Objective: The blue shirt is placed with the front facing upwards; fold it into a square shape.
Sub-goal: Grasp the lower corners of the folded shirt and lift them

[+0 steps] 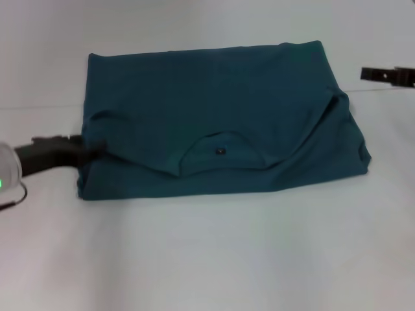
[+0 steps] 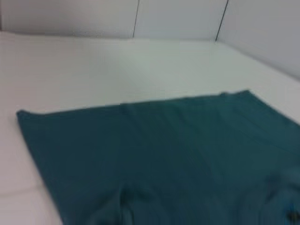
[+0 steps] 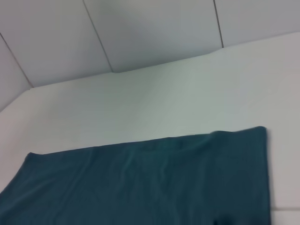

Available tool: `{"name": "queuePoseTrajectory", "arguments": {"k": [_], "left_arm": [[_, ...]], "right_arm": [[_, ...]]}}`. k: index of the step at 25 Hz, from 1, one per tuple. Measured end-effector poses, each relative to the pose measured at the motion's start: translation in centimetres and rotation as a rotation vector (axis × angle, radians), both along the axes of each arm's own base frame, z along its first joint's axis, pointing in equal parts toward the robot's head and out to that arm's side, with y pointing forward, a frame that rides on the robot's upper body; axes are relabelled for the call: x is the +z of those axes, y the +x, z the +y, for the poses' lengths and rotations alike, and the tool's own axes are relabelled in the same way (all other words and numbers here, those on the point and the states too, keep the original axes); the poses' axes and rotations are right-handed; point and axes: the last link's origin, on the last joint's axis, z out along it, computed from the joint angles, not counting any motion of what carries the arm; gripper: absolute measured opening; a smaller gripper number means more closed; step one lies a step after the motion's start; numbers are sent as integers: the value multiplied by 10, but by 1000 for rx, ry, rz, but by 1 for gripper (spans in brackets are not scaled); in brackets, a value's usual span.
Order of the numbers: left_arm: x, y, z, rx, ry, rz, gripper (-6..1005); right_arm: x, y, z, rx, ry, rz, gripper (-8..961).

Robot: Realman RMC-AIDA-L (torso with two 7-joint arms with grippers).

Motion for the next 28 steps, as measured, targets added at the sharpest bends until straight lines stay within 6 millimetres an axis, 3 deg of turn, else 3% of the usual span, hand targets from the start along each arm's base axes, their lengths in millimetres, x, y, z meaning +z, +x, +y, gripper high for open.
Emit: {"name": "queuePoseTrajectory", "arguments": {"k": [3, 8, 24, 28], "left_arm": [[-3, -6, -11, 30, -11, 15, 611], [-13, -17, -18, 100, -60, 37, 610], [-43, -23, -8, 150, -114, 130, 561], [-41, -21, -7, 150, -106, 127, 400]], "right_arm": [[-5, 8, -12, -13, -5, 2, 818], [-11, 15, -21, -30, -32, 17, 816], [-26, 17, -31, -34, -88, 43, 813], [-21, 17, -36, -20, -138, 21, 813]]}}
